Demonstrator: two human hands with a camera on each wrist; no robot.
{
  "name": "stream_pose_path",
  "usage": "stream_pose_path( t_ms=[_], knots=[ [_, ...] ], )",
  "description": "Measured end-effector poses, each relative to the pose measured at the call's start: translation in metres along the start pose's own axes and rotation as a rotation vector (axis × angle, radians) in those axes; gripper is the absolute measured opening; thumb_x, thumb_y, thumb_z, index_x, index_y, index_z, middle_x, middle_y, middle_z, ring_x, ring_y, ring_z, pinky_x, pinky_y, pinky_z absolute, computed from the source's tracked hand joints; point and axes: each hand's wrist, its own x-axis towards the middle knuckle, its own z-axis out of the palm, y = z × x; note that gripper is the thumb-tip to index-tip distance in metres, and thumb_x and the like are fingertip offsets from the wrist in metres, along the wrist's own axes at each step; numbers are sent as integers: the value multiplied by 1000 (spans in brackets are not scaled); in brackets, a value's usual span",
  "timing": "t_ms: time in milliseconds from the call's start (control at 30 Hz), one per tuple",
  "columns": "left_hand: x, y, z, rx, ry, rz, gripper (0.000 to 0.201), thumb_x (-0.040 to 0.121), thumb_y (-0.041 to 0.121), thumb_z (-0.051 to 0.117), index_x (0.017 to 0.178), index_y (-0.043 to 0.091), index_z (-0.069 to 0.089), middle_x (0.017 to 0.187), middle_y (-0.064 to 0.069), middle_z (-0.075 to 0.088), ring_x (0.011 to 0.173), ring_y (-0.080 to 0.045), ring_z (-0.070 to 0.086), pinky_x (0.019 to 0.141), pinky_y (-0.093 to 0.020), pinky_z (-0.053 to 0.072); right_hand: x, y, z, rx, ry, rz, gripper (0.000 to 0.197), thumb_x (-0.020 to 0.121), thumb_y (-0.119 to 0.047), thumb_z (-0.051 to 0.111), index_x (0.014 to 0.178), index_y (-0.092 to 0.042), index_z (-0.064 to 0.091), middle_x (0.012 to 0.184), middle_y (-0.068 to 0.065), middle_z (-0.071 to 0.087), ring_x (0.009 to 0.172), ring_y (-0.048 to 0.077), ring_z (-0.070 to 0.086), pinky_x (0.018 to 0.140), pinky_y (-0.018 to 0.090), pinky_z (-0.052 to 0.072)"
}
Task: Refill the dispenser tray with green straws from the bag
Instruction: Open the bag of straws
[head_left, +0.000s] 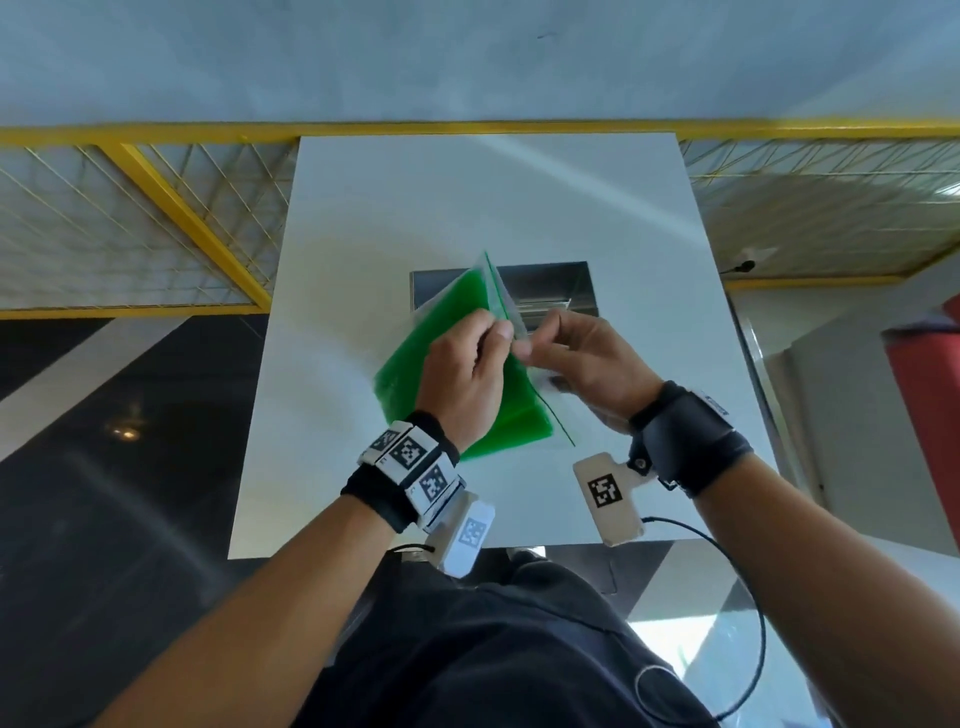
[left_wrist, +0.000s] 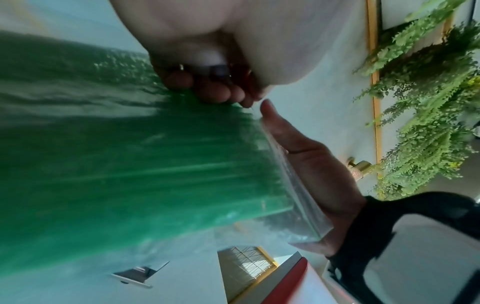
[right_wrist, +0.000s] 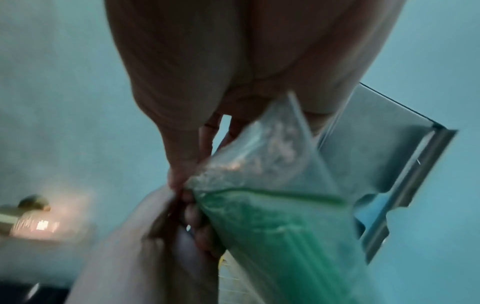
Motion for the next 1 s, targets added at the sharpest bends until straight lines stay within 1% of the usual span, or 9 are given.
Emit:
stream_pose_path(
  t_ms=[67,167,333,433,533,633,733,867,1000],
  knots=[
    [0,4,-4,-22,-38,21,29,102,21,48,74,11,49,61,5,40,56,-9,37,53,-21,30,0,-2,-1,101,-33,41,31,94,-14,70,72,-17,49,71,3,47,61,11,44,54,22,37],
    [-1,1,-14,-25,-22,10,29,104,13,47,75,7,48,59,8,35,51,-7,34,49,-16,26,2,-4,-11,198,11,53,25,93,-20,69,76,-18,51,79,3,60,70,15,61,59,29,52],
    [6,-14,-34,19,96,10,22,94,12,54,72,9,53,57,-10,57,51,-22,55,47,-35,45,6,0,-35,-367,199,38,18,103,-20,57,91,-10,49,86,19,68,62,27,71,56,45,62],
    [9,-11,-31,58,102,38,37,82,1,63,62,24,42,53,12,45,48,-1,47,52,-15,37,6,0,-28,-180,159,140,17,101,-12,61,113,-7,50,88,23,70,56,24,72,55,36,61],
    [15,-11,-29,47,155,-18,24,75,4,63,66,18,45,56,13,44,49,-2,43,54,-17,37,8,-5,-24,-28,26,185,42,90,4,70,126,-7,52,101,18,73,75,19,76,64,27,60],
    [25,-16,-43,19,254,-47,21,81,-3,56,92,12,46,61,7,40,47,-5,41,49,-18,34,13,-8,-34,-16,69,192,38,89,14,65,124,4,54,105,24,64,71,20,75,64,26,62],
    [29,-12,-49,84,184,36,31,86,-4,47,113,10,51,57,6,34,45,-10,34,45,-17,28,22,-7,-40,-62,252,127,28,93,10,62,121,9,56,112,34,61,73,27,70,68,28,64],
    [32,-10,-43,149,118,50,4,86,13,56,91,14,56,54,1,43,45,-13,37,45,-21,31,39,-4,-24,-159,323,35,13,97,-6,65,109,-1,65,112,29,70,83,22,67,69,26,59],
    [36,-20,-50,199,149,-54,27,95,31,59,73,18,48,54,7,46,47,-10,40,48,-24,30,40,-2,-25,-142,347,-40,17,95,-1,63,90,-14,73,90,12,72,79,17,63,73,30,54]
  ],
)
